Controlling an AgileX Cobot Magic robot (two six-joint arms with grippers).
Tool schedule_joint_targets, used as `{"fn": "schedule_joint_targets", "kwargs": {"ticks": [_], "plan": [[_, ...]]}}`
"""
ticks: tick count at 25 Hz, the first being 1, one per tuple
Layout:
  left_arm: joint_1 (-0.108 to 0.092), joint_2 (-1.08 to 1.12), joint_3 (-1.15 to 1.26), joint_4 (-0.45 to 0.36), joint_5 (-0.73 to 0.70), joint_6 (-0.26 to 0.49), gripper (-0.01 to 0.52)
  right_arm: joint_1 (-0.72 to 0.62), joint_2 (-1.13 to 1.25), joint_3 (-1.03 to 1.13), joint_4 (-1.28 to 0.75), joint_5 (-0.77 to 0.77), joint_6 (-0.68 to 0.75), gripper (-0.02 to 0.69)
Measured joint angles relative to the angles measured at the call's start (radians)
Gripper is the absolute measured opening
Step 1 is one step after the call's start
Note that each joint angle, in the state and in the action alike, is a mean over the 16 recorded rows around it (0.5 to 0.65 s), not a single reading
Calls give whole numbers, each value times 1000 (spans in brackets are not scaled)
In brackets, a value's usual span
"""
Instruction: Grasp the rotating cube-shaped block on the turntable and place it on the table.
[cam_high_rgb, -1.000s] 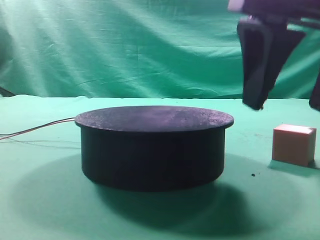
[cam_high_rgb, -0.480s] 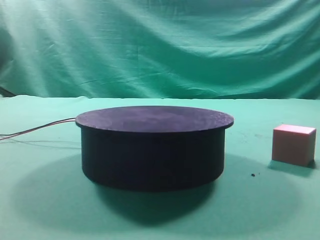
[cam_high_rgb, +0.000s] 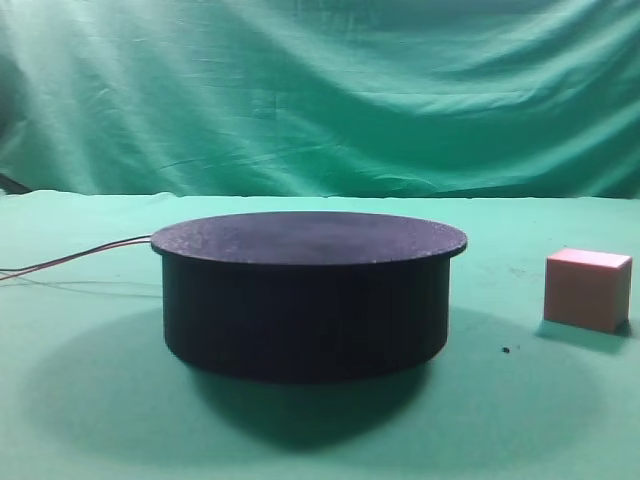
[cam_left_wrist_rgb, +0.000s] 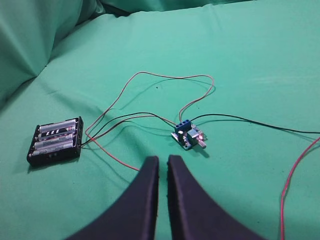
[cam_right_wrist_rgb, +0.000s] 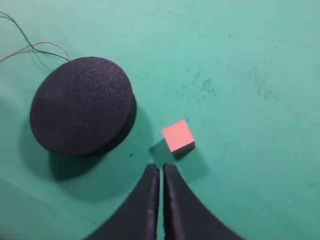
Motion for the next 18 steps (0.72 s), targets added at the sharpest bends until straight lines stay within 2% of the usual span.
{"fn": "schedule_joint_targets", "kwargs": {"ticks": [6,12,18], "plan": [[0,0,0,0,0,0,0,-123,-131,152,-89,-171,-35,0],[0,0,0,0,0,0,0,-270,-358,372,-105,-354,-44,0],[0,0,0,0,0,0,0,-351,-572,537,-87,-427,-44,0]]}}
